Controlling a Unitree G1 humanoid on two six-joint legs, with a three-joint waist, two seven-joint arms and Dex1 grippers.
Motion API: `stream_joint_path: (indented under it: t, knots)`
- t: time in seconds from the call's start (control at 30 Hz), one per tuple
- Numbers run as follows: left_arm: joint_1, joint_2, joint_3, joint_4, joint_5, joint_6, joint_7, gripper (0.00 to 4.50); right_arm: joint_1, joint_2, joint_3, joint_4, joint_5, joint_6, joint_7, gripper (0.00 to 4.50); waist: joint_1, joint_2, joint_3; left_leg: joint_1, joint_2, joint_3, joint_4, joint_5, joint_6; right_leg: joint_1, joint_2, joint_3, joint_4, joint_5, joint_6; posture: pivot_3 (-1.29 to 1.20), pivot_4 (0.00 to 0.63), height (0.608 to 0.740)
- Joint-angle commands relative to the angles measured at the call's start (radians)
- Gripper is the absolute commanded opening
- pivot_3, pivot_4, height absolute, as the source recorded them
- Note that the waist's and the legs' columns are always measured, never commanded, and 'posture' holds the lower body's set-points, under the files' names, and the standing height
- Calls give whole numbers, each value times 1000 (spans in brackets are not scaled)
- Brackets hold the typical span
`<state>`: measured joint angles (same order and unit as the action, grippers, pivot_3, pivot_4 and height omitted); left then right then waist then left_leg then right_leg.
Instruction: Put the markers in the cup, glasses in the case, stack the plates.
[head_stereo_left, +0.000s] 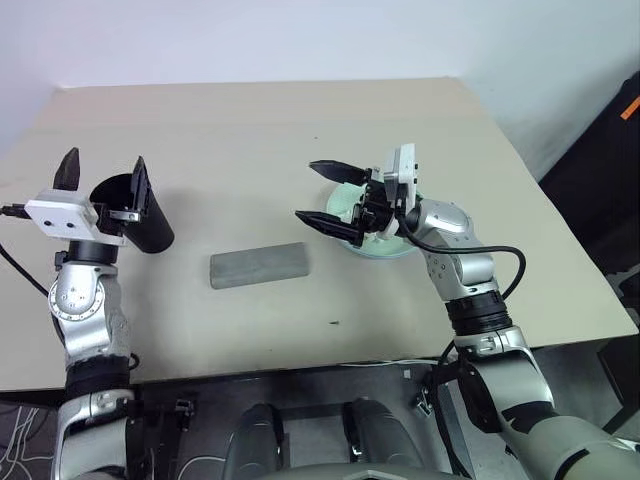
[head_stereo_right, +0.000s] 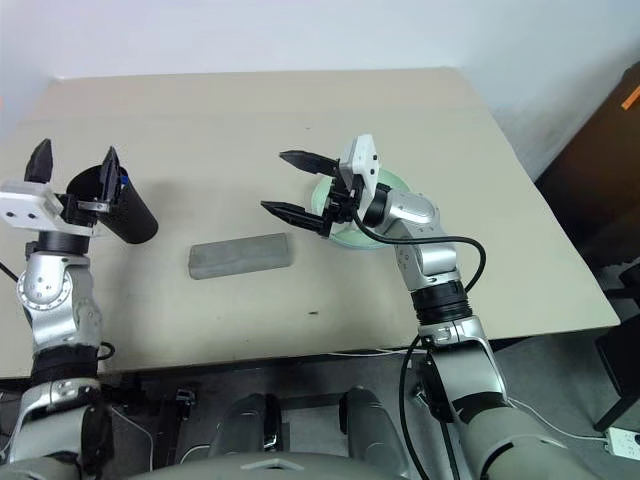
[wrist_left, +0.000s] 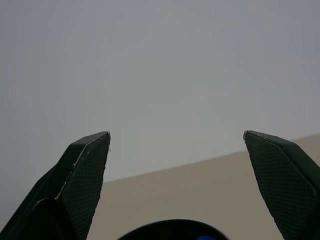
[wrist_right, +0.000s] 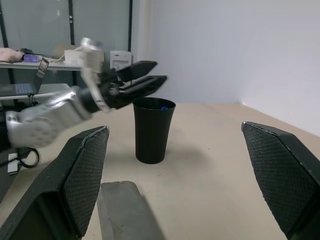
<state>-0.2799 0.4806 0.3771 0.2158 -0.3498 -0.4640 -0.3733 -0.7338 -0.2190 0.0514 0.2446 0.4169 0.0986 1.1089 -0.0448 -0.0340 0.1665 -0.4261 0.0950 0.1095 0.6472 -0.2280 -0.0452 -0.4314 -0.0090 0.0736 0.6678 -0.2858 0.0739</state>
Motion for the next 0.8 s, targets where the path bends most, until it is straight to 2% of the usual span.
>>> stream_joint_path:
  t: [0.03, 0.23, 0.43, 0.8]
  knots:
    - [95, 38, 46, -209, -65, 102, -5, 4472, -7, -1, -17, -16, 23, -9, 2, 4500, 1, 0, 0, 0, 0, 0, 0, 0, 0, 0, 0, 0, 1, 0, 0, 0, 150, 726]
    - [319, 28, 117, -447, -188, 231, -23, 4472, 4, -16, -33, -21, 40, 9, 11, 4500, 1, 0, 0, 0, 0, -1, 1, 0, 0, 0, 0, 0, 1, 0, -1, 0, 150, 726]
    - [527, 8, 135, -545, -295, 321, -119, 4472, 44, -75, -38, -68, 74, 86, 42, 4500, 1, 0, 0, 1, 0, -1, 0, 0, 0, 1, -1, 0, -1, -2, -5, 0, 150, 726]
    - [508, 20, 122, -391, -295, 375, -254, 4472, 146, -165, -18, -159, 63, 139, 53, 4500, -1, 0, 0, 0, 1, 1, 0, 0, 0, 0, -2, 1, -3, -2, -7, 0, 150, 726]
